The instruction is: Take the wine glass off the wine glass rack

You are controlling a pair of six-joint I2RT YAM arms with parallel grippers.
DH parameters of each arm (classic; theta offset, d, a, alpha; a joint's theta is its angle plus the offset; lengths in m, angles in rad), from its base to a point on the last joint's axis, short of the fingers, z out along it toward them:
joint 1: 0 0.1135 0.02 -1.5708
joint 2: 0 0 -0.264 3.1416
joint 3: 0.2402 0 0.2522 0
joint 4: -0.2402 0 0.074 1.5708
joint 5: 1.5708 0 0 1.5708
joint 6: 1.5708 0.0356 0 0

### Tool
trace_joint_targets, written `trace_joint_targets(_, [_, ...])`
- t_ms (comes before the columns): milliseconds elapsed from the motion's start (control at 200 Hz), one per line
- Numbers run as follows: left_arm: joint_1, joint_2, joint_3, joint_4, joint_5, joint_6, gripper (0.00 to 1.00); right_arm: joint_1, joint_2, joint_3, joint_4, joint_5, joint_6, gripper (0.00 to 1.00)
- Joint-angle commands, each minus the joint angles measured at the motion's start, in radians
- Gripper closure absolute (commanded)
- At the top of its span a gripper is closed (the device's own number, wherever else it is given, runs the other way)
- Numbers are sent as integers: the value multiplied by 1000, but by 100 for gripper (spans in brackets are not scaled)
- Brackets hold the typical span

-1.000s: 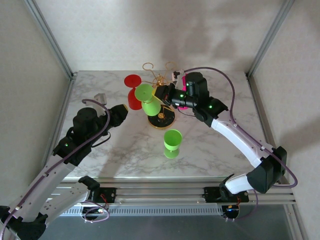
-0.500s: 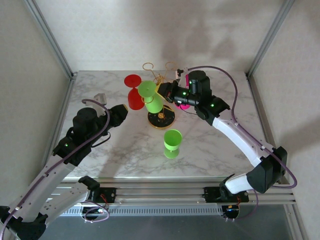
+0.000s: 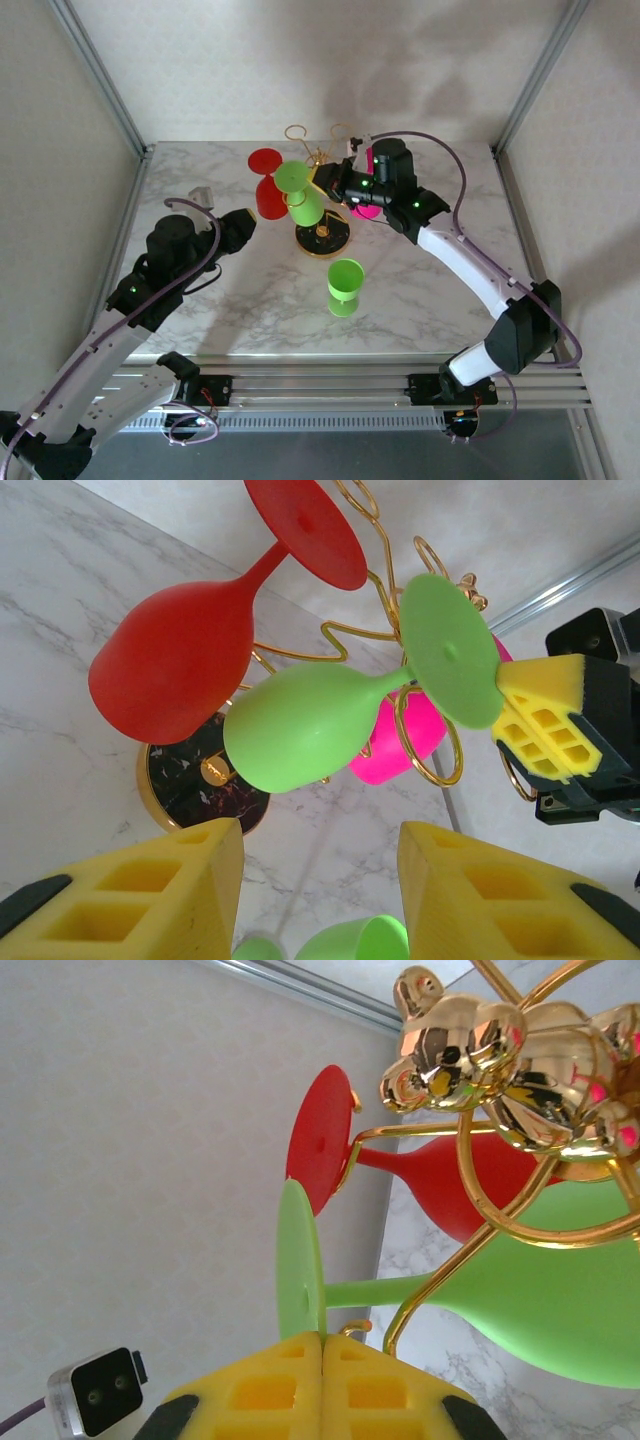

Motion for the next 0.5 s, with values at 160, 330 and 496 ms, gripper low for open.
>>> trace_joint_targets(160, [9, -4, -3, 30, -21, -8, 56, -7, 40, 50, 49, -53, 8, 100])
trace_joint_targets(330, [9, -7, -7, 32, -25, -13, 56, -8, 36, 49, 52, -60, 11, 100])
trace_joint_targets(496, [9, -7, -9, 33, -25, -16, 56, -6, 24, 50, 44, -71, 8, 100])
